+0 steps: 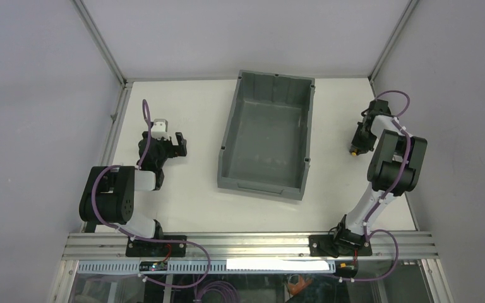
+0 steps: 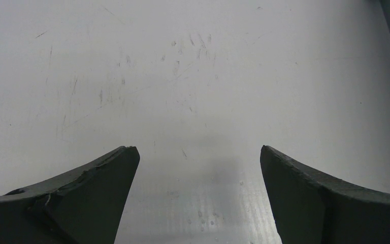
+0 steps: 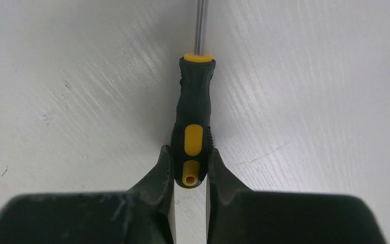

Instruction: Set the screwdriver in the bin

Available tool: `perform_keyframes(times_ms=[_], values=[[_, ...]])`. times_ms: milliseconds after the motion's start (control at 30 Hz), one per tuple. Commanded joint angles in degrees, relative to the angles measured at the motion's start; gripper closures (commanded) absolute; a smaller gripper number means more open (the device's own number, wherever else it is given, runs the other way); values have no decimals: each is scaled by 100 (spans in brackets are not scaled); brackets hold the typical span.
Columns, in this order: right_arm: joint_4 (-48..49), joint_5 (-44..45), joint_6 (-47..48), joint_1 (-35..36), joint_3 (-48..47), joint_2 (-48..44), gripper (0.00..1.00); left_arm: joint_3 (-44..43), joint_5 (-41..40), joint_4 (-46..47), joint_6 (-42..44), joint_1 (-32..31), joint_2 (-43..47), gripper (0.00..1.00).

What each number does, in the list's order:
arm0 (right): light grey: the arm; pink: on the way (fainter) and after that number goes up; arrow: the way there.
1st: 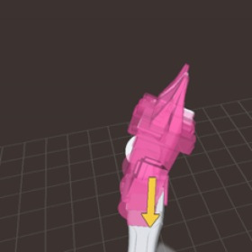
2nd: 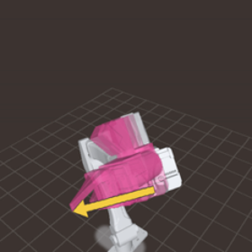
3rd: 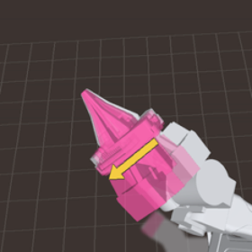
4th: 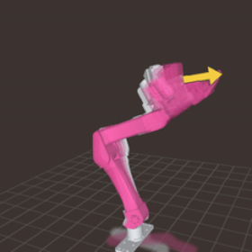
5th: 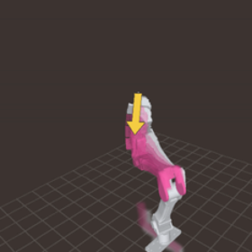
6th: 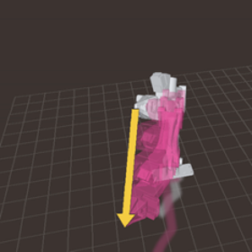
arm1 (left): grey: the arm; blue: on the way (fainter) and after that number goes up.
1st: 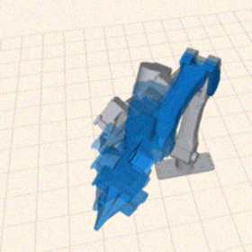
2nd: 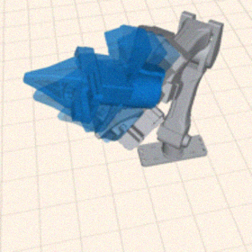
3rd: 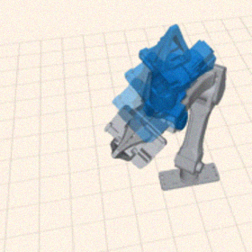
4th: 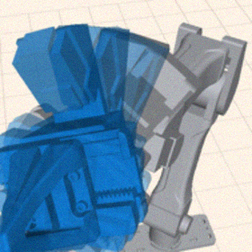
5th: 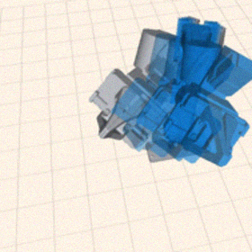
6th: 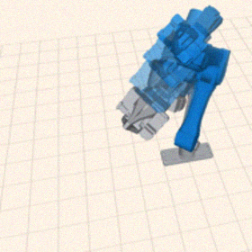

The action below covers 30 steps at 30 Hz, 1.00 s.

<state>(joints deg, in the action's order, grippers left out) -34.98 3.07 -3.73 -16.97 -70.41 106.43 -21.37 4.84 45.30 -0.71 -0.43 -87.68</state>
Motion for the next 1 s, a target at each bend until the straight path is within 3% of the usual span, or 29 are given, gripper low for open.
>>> perform_keyframes(times_ms=[0, 367, 600, 800, 967], values=[[56, 27, 43, -43, -17, -299, 99, -8, 85, 187, -26, -36, 124, 0], [-1546, 111, -4, -37, -1256, -1276, 100, -8, 86, 190, -26, -36, 125, 0], [-2736, -161, -539, 194, -2466, -1792, 93, -8, 84, 190, -26, -36, 120, 0], [-3302, 92, -998, 1502, -3464, -1981, 89, -8, 84, 194, -28, -36, 125, 0], [-3156, 168, -1502, 2928, -3940, -1825, 89, -8, 80, 191, -27, -32, 125, 0]])
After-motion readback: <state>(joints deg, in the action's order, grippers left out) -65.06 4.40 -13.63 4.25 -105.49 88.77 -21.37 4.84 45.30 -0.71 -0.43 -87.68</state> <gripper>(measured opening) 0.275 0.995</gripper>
